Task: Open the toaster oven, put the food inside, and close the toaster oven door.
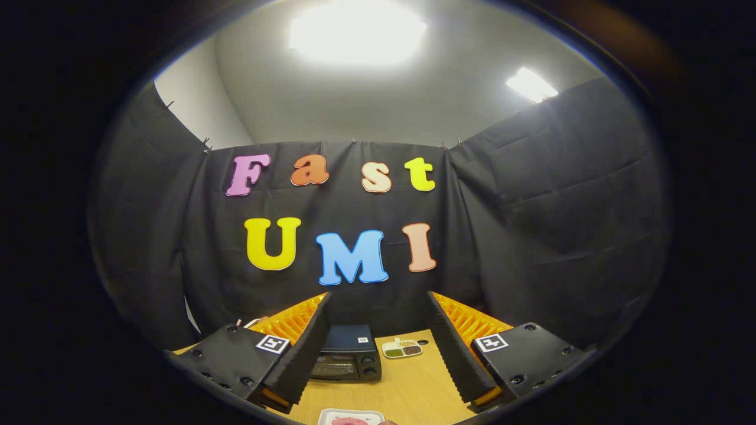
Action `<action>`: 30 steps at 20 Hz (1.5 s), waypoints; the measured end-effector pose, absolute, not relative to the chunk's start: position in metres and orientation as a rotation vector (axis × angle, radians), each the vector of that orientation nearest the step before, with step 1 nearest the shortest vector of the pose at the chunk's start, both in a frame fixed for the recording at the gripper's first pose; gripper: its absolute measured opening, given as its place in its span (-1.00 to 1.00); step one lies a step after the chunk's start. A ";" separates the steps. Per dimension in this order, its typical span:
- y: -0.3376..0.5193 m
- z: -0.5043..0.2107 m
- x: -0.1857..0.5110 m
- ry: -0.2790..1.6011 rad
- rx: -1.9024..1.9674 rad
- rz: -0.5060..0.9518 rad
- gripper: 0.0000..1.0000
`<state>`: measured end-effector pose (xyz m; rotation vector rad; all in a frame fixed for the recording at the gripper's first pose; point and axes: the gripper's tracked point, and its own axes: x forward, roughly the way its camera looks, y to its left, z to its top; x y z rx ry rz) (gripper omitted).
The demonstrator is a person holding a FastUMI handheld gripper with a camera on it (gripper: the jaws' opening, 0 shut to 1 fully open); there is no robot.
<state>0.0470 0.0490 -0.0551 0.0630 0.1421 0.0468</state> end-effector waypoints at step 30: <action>0.255 -0.340 0.199 0.490 0.099 0.214 0.97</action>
